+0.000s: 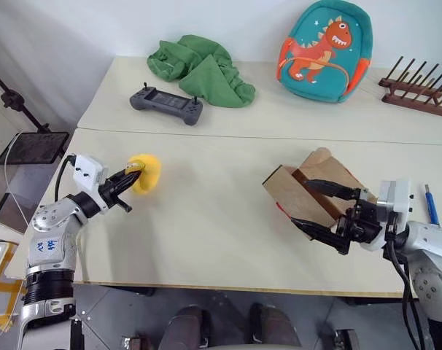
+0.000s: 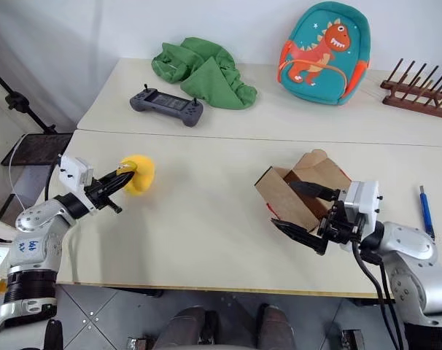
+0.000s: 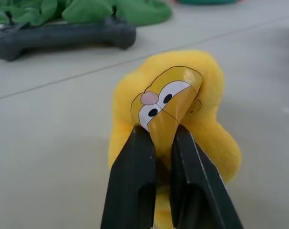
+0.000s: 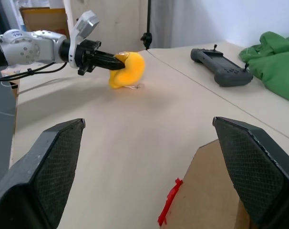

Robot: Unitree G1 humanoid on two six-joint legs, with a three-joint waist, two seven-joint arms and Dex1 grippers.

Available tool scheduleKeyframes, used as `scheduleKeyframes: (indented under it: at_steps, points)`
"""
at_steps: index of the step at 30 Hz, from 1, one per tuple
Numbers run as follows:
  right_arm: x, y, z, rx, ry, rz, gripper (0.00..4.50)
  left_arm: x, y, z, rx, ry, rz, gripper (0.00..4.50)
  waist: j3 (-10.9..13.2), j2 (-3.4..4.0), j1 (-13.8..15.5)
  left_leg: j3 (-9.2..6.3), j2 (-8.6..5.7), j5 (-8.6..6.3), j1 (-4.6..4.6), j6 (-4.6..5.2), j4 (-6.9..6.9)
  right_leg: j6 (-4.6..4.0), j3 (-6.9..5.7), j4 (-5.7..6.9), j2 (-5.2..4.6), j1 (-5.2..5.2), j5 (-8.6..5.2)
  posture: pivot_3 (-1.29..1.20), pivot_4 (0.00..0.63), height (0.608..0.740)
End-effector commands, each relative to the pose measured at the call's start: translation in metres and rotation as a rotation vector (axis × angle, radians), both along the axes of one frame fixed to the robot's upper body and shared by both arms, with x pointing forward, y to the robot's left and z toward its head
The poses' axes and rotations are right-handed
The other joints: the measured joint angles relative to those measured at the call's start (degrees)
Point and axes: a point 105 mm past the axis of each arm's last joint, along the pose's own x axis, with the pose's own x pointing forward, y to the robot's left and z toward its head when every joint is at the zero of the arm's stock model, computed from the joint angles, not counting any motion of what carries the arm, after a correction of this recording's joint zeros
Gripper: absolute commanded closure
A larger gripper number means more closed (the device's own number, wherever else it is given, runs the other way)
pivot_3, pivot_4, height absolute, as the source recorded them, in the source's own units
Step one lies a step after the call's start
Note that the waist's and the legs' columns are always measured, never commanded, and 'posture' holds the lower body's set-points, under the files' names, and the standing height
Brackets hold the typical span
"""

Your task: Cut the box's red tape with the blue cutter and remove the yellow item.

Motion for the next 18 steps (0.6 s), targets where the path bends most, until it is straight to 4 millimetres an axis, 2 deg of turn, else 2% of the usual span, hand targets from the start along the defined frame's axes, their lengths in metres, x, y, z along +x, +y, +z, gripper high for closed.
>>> scheduleKeyframes:
  at_steps: [1,2,4,8,10,12,13,15,18]
  points:
    - [-0.002,-0.004,0.002,-0.012,-0.023,-0.003,0.00,-0.007,-0.008,0.017,-0.042,-0.044,-0.050,2.92,0.00,0.00,-0.19,0.02,0.04,0.04,0.02,0.07,-0.01,0.00,-0.07,0.00,0.04,0.00,0.00,0.00,0.150,0.740]
    - [-0.003,-0.006,0.002,-0.017,-0.020,-0.007,0.00,-0.015,-0.016,0.017,-0.104,0.027,-0.134,2.59,0.00,0.00,-0.23,0.07,0.08,0.05,0.04,0.09,-0.02,0.00,-0.22,0.00,0.10,0.00,-0.01,0.00,0.150,0.740]
    - [-0.004,-0.011,0.003,-0.027,-0.017,-0.016,0.00,-0.025,-0.022,0.014,-0.073,0.086,-0.196,1.99,0.00,0.01,-0.45,0.15,0.15,0.05,0.05,0.08,-0.03,-0.01,-0.52,0.00,0.13,-0.01,-0.02,0.00,0.150,0.740]
    - [-0.005,-0.017,0.003,-0.042,-0.015,-0.027,0.00,-0.024,-0.012,0.024,-0.043,0.031,-0.137,0.71,0.01,0.03,-0.62,0.29,0.18,0.07,0.11,0.09,-0.02,0.00,-0.54,-0.01,0.14,0.00,-0.04,0.00,0.150,0.740]
    - [-0.005,-0.022,0.004,-0.055,-0.018,-0.047,0.00,-0.024,0.004,0.033,0.001,-0.043,-0.080,0.10,0.01,0.02,-0.62,0.34,0.18,0.08,0.16,0.08,-0.02,0.00,-0.49,-0.01,0.11,0.02,-0.04,0.00,0.150,0.740]
    - [-0.008,-0.035,0.006,-0.091,-0.019,-0.083,0.00,-0.033,0.031,0.044,0.048,-0.094,-0.019,0.04,0.01,0.02,-0.62,0.35,0.19,0.02,0.15,-0.06,-0.03,0.00,-0.47,-0.01,0.07,-0.01,-0.04,0.00,0.150,0.740]
    - [-0.010,-0.043,0.007,-0.106,-0.018,-0.101,0.00,-0.040,0.042,0.041,0.076,-0.066,-0.007,0.04,0.01,0.03,-0.62,0.37,0.19,-0.02,0.15,-0.15,-0.05,0.00,-0.45,-0.01,0.07,-0.03,-0.04,0.00,0.150,0.740]
    - [-0.014,-0.053,0.007,-0.132,-0.008,-0.120,0.00,-0.054,0.059,0.024,0.149,0.037,0.006,0.04,-0.01,0.09,-1.23,0.41,0.22,-0.03,0.15,-0.13,-0.13,-0.02,-0.43,-0.03,0.05,-0.10,-0.05,0.00,0.150,0.740]
    - [-0.019,-0.062,0.007,-0.184,-0.009,-0.122,0.00,-0.077,0.072,0.004,0.196,0.151,0.004,0.04,-0.01,0.12,-1.49,0.53,0.21,-0.04,0.28,-0.10,-0.38,-0.04,-0.51,-0.14,0.04,-0.08,-0.07,0.00,0.150,0.740]
